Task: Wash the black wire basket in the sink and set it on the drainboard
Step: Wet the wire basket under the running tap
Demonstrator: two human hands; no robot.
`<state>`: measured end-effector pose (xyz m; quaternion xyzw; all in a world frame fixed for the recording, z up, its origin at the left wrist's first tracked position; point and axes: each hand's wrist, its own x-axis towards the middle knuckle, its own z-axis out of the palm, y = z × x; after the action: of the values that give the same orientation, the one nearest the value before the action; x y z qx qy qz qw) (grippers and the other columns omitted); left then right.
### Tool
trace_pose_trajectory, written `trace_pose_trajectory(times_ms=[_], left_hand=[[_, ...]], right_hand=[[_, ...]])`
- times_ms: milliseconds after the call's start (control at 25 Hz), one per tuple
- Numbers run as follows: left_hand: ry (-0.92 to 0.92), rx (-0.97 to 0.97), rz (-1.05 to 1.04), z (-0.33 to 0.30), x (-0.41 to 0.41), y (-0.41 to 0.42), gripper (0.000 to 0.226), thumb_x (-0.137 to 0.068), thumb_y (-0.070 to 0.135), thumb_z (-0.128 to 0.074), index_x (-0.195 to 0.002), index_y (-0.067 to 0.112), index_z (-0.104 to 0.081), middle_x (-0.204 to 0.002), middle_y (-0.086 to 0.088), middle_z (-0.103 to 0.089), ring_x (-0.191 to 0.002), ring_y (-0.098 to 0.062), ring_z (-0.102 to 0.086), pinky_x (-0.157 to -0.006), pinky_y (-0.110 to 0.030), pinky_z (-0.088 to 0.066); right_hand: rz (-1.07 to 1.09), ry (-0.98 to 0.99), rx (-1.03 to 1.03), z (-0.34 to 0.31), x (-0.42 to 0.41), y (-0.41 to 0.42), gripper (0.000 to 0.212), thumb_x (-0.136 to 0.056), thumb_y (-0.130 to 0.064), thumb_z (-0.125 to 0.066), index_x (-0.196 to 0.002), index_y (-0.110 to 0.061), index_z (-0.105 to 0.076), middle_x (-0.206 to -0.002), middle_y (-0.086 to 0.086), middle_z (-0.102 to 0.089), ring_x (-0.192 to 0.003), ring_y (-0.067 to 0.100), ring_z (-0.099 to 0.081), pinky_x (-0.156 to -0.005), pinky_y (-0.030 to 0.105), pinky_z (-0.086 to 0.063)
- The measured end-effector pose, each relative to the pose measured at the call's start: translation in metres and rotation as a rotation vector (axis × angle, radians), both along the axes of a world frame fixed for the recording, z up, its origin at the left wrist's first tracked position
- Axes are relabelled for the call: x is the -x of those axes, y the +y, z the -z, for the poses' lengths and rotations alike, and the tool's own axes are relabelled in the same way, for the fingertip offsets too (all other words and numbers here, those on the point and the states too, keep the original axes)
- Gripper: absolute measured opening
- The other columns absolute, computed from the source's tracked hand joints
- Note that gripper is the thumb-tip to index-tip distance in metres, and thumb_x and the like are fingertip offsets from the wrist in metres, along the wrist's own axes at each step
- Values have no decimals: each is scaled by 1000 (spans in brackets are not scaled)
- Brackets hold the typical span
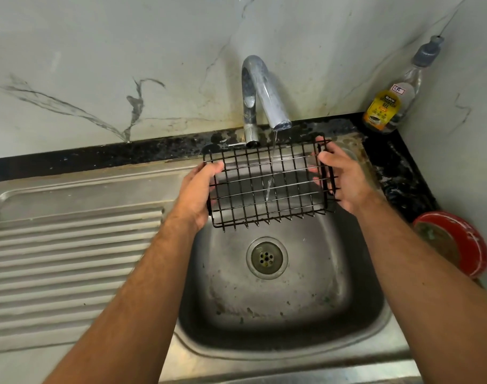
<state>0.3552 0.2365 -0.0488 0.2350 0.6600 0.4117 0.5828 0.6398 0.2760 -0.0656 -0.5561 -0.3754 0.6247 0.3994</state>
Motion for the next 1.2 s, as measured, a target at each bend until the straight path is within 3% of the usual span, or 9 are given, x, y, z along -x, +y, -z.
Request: trace_pose_trajectory(times_ms=[80, 160, 240, 400, 640, 800, 960, 1080, 1200], left_hand=[[7, -11, -57, 4, 0, 0, 53, -74, 53, -73, -119, 26, -66, -119, 5, -67, -106, -13, -61, -87, -37, -46], [6, 12, -84, 6, 2, 0, 39, -84, 52, -69, -113, 25, -66, -113, 3, -67, -98, -14, -62, -79, -36, -47], [17, 82, -70, 5, 5, -2, 41, -88, 56, -64, -112, 23, -66, -110, 0, -66, -98, -18, -64, -78, -38, -50], [25, 220, -49, -6, 12, -4, 49, -90, 64, -59, -107, 18, -66, -111, -7, -65, -101, -25, -63, -97, -49, -52], [40, 294, -15, -22, 17, -3, 66, -86, 70, -58, -126, 17, -60, -119, -9, -62, -108, -31, -64, -82, -46, -57], [110, 271, 28, -21, 9, -12, 50, -92, 55, -52, -126, 19, -60, -121, -8, -66, -108, -28, -64, -89, -47, -54], [472, 3, 209, -22, -1, -6, 78, -89, 55, -68, -154, 28, -36, -155, -4, -43, -134, -23, -47, -116, -50, -35], [389, -126, 636, -28, -18, 10, 97, -74, 56, -84, -155, 30, -35, -143, 11, -52, -127, -8, -49, -116, -40, -36], [305, -145, 663, -20, -22, 23, 124, -49, 55, -96, -154, 28, -36, -136, 8, -63, -124, -10, -59, -110, -35, -42]], right_hand=[[8, -45, -8, -4, 4, 4, 63, -78, -43, -66, -140, -38, -54, -129, -7, -64, -115, 22, -63, -95, 39, -48], [23, -92, -6, -8, 8, 7, 58, -78, -48, -70, -135, -41, -60, -121, -9, -68, -96, 21, -64, -74, 33, -50], [11, -133, 34, -13, 14, 10, 53, -75, -54, -73, -126, -42, -65, -113, -9, -68, -81, 16, -57, -58, 28, -43], [21, -245, 258, -26, 31, 20, 59, -56, -67, -80, -100, -28, -70, -91, -4, -63, -67, 14, -50, -50, 28, -36], [-25, -267, 327, -39, 34, 26, 53, -58, -64, -78, -92, -27, -63, -84, -2, -54, -54, 12, -40, -44, 23, -31], [-100, -357, 109, -49, 38, 14, 41, -72, -53, -78, -109, -35, -72, -107, -8, -70, -67, 6, -48, -54, 26, -35], [-423, -529, -50, -62, 56, 12, 54, -71, -43, -83, -122, -39, -67, -108, -19, -67, -89, 0, -58, -72, 27, -41], [-566, -642, -108, -67, 70, 21, 75, -61, -48, -86, -131, -36, -62, -133, -9, -63, -118, 9, -59, -107, 39, -41], [-644, -615, -108, -77, 73, 33, 94, -46, -51, -90, -132, -33, -56, -132, -12, -63, -121, 6, -59, -113, 39, -39]])
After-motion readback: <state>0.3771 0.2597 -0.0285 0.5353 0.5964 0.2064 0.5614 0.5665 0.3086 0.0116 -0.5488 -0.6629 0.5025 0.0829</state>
